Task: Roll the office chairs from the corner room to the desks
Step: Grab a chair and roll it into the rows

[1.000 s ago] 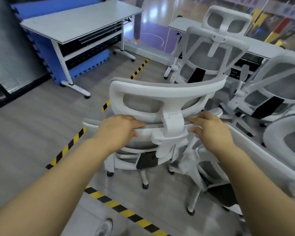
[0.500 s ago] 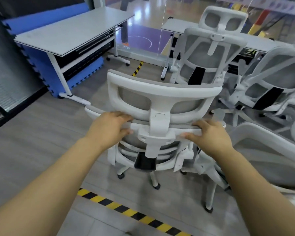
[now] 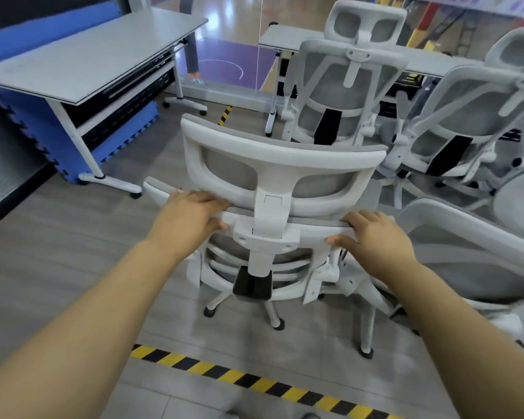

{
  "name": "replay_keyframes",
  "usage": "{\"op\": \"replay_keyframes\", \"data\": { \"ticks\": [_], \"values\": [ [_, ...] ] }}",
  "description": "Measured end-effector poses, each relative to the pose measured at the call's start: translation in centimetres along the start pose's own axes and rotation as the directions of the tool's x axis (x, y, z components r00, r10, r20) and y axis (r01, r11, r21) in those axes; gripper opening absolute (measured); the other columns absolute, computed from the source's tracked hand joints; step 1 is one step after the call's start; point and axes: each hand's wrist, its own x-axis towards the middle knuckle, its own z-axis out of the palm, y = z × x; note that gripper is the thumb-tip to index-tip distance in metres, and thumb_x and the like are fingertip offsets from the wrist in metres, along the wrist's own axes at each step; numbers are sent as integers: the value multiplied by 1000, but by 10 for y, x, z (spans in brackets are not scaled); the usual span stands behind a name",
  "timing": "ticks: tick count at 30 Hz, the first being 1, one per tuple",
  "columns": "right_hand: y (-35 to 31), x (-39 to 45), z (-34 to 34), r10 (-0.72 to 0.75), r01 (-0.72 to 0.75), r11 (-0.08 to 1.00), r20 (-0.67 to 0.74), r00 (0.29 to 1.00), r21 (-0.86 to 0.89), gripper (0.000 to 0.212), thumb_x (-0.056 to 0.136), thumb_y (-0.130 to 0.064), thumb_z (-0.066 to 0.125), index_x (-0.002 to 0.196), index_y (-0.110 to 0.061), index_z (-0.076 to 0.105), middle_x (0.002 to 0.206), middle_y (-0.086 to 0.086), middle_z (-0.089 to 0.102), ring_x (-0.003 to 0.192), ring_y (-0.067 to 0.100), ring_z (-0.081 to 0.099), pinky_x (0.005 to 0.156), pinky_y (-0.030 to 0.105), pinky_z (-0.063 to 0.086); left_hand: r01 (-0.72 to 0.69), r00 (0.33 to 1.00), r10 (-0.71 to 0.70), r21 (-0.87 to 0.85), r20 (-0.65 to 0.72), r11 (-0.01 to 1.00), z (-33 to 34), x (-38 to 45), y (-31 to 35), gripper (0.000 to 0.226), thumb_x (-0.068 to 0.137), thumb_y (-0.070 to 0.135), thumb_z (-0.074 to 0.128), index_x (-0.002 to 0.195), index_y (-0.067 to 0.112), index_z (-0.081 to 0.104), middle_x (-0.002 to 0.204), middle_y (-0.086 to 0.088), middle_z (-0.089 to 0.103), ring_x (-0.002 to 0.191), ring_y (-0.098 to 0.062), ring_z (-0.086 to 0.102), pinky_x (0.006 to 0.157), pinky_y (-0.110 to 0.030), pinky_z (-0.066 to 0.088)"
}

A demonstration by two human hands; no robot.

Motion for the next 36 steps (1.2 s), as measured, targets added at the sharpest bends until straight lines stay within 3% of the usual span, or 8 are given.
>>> {"op": "replay_keyframes", "data": {
  "ticks": [4, 8, 30, 36],
  "values": [
    [18, 0, -4, 20, -20, 1000, -6, 1000, 15, 50, 83, -62, 50, 112, -22, 58, 111, 0, 58, 105, 24, 47, 87, 37, 39, -13, 1000, 13, 1, 22, 1000, 5, 16, 17, 43, 87, 41, 51, 128, 29, 56, 135, 2, 55, 125, -24, 46, 101, -40, 28],
    [41, 4, -10, 39, -39, 999, 3, 999, 16, 50, 83, -62, 50, 112, -22, 57, 114, -1, 57, 110, 23, 46, 87, 37, 41, -28, 999, 28, 14, 29, 1000, 11, 32, 36, 42, 89, 35, 56, 130, 30, 53, 136, 4, 53, 126, -22, 43, 104, -43, 26],
    [160, 33, -28, 69, -68, 996, -9, 998, 52, 50, 82, -59, 53, 113, -20, 57, 111, 0, 57, 112, 24, 44, 81, 35, 40, -57, 996, 57, 12, -72, 998, 44, 106, 131, 38, 89, 35, 57, 125, 26, 58, 131, 1, 57, 119, -22, 48, 96, -40, 29],
    [187, 46, -31, 66, -65, 997, -12, 998, 38, 52, 82, -61, 51, 114, -21, 57, 114, 0, 58, 115, 23, 44, 86, 37, 42, -61, 996, 61, 0, -72, 998, 50, 128, 150, 39, 90, 33, 56, 128, 26, 56, 135, 2, 54, 123, -22, 45, 101, -40, 24]
  ]
}}
